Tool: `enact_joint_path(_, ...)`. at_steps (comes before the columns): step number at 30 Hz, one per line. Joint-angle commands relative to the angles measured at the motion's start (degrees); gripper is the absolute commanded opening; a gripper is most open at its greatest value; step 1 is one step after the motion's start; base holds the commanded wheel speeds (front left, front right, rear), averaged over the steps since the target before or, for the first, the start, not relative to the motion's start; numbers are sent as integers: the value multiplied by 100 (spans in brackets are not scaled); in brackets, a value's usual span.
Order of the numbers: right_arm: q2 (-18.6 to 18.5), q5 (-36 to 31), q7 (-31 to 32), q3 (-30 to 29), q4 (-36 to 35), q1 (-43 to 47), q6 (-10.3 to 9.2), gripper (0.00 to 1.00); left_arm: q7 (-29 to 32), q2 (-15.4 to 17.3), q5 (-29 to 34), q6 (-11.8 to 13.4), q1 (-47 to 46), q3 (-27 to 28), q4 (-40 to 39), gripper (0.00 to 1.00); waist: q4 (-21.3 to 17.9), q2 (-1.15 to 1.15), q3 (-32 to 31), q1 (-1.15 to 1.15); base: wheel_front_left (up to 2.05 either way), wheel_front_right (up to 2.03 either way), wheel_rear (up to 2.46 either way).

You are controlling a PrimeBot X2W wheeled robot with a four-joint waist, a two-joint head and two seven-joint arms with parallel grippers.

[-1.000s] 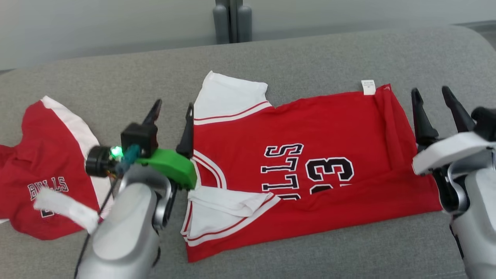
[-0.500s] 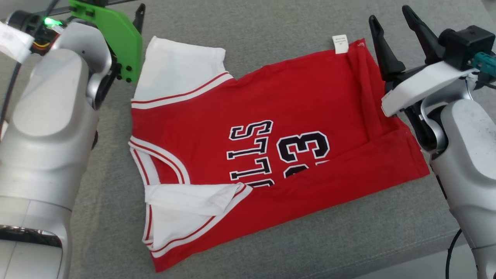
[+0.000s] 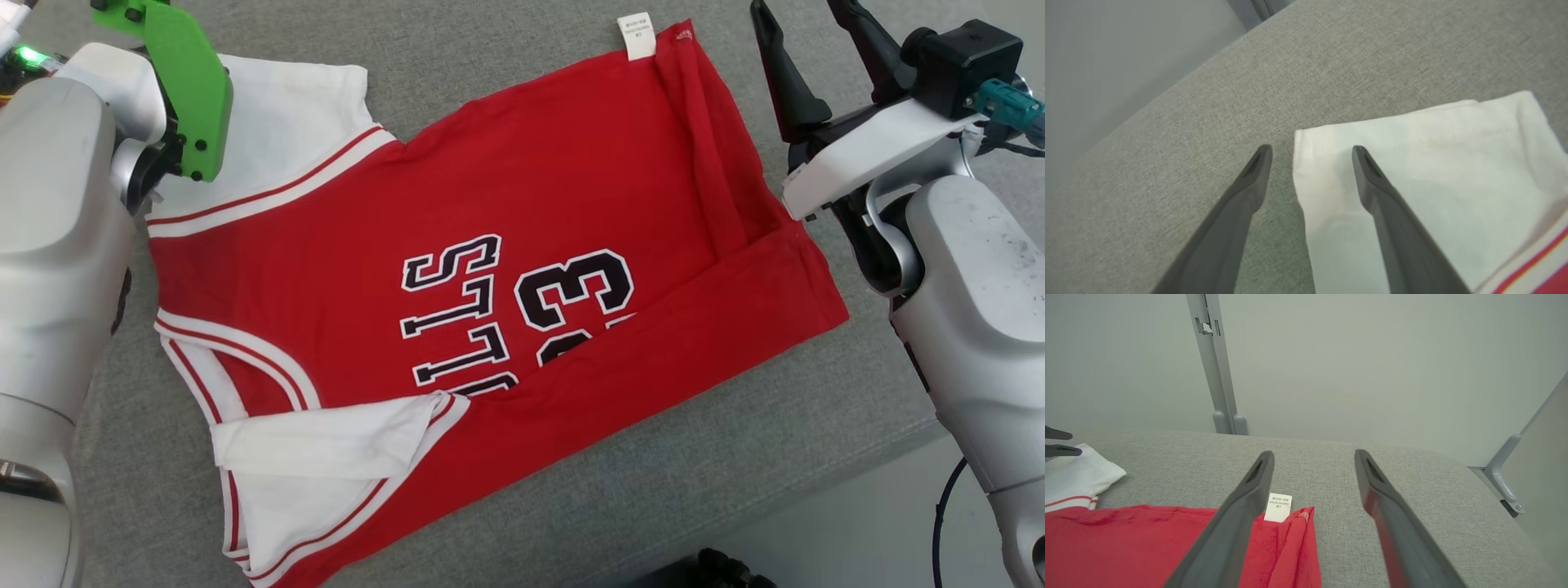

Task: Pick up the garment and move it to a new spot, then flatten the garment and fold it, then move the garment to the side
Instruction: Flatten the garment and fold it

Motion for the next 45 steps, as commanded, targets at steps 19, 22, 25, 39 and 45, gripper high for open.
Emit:
enact_joint_path(19, -74, 238, -236, 199, 475, -347, -9, 100, -158, 43, -560, -10, -313, -411, 429, 0, -84, 0, 209, -1, 0, 0, 0)
enact_joint_path(22, -115, 249, -250, 230, 581, -354, -9, 100, -299, -22, -661, -10, -273, -495, 357, 0, 6, 0, 157, -1, 0, 0, 0)
enact_joint_path(25, -219, 300, -161, 285, 705, -441, -9, 100, -657, -72, -843, -8, -348, -422, 276, 0, 157, 0, 64, -1, 0, 0, 0)
enact_joint_path(39, -839, 720, 689, 341, 1488, -844, -9, 100, -1564, -194, -1418, -8, -62, -1088, -867, 0, 1348, 0, -272, -1, 0, 0, 0)
enact_joint_path(45, -1033, 788, 1410, 708, 2009, -1117, -9, 100, -1876, -157, -1447, -9, 168, -1290, -1466, 0, 1801, 0, -109, -1, 0, 0, 0)
